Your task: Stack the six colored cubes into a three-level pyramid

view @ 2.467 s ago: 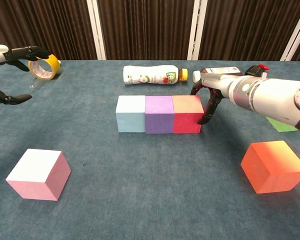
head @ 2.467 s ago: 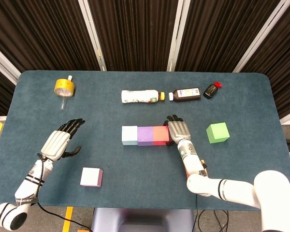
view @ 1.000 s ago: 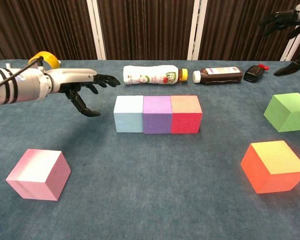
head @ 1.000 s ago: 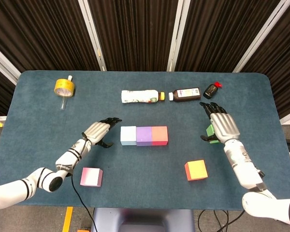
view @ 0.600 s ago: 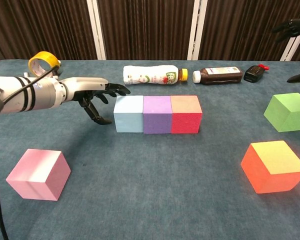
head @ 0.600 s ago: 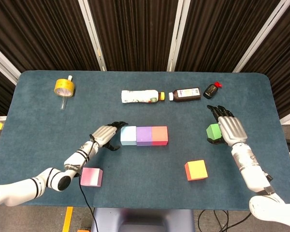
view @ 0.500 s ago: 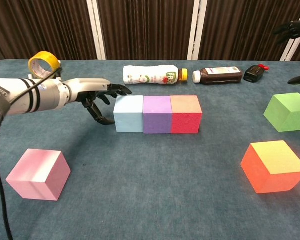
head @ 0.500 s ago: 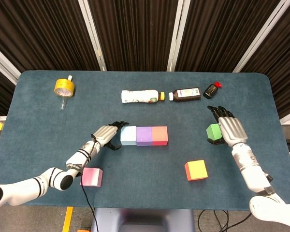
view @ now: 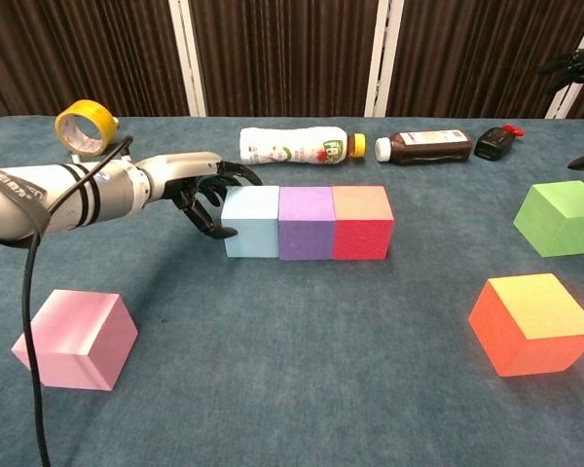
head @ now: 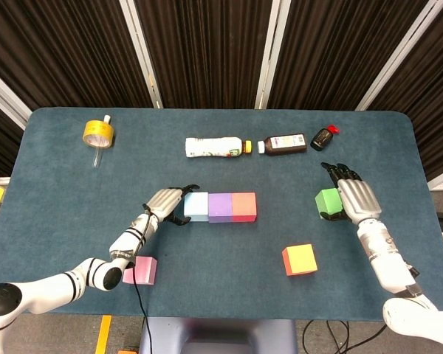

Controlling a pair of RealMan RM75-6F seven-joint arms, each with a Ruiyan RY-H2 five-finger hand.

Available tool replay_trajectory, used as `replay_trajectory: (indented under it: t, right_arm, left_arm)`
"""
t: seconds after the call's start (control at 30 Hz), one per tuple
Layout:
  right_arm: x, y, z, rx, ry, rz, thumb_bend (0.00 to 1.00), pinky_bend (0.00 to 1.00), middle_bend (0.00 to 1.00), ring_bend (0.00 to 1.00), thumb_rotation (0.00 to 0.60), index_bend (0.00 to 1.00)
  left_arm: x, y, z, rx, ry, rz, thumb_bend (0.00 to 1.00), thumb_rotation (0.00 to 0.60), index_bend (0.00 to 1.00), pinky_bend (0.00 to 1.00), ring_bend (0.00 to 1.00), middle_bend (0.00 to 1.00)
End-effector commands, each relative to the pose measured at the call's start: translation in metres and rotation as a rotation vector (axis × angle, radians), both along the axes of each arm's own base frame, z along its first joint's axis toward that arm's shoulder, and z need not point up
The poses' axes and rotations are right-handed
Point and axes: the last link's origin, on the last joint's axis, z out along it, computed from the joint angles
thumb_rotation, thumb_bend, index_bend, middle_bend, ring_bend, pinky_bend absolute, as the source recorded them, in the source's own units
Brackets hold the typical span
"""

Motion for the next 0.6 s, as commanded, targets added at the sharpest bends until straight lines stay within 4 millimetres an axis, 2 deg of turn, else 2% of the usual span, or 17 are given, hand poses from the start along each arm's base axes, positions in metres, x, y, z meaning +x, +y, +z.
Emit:
replay_trajectory:
  t: [0.03,0.6]
  right_arm:
    - [-0.0001,-0.0002,0.0002,-0.001,0.0,0.0,0.26,0.23,0.21,0.09,0.6,0.11]
    - [-0.0004,-0.0012,-0.0004,-0.002,-0.005,-0.005,0.26,0.23,0.21,0.09,0.6,0.11]
  left_arm:
    - [-0.0002,0.0002,-0.0004,0.004,-0.006,0.005,0.33,0.6,0.16,0.21,0.24,0.25]
    - [-0.0007,-0.0011,0.0008,0.013,-0.019,0.0,0.33,0.6,0.22,0.22,0.29,0.32]
